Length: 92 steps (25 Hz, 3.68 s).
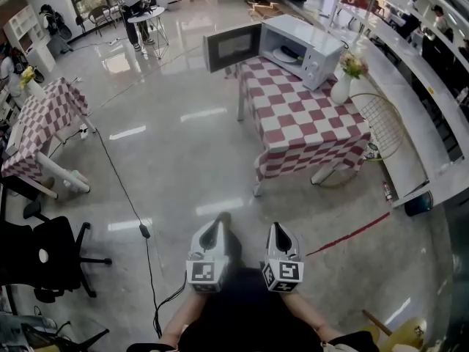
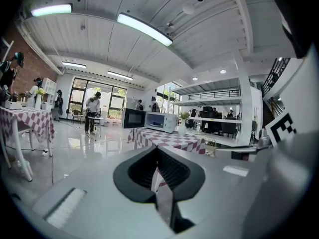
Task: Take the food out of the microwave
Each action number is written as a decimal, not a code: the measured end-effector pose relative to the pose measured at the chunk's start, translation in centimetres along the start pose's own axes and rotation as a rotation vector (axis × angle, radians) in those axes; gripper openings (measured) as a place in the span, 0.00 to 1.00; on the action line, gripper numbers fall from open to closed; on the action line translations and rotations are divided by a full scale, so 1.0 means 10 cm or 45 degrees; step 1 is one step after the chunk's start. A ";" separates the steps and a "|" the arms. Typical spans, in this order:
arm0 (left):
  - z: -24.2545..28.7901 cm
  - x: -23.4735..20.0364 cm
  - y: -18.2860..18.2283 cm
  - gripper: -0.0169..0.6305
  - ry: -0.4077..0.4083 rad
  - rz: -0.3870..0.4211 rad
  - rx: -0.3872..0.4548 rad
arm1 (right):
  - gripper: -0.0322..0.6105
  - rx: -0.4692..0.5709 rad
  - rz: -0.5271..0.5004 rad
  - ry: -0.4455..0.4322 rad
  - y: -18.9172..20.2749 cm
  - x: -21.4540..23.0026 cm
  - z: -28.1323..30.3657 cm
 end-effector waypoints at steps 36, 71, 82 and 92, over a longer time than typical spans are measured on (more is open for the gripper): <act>1.52 -0.85 -0.38 0.04 -0.099 -0.156 -0.028 | 0.05 -0.054 -0.019 -0.074 -0.53 0.13 1.72; 2.80 -1.96 -0.75 0.04 -0.059 -0.187 -0.039 | 0.05 -0.050 0.000 -0.039 -0.85 -0.14 3.29; 2.94 -2.13 -0.72 0.04 -0.032 -0.183 -0.058 | 0.05 -0.064 0.031 -0.017 -0.78 -0.22 3.44; 2.84 -2.22 -0.64 0.04 -0.060 -0.221 -0.064 | 0.05 -0.071 0.024 -0.010 -0.78 -0.25 3.40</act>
Point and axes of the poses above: the fingertips, and each gripper's own axes: z forward along the fingers, x to its right, y out of its underside, the point moved 8 cm from there along -z, backward along the fingers
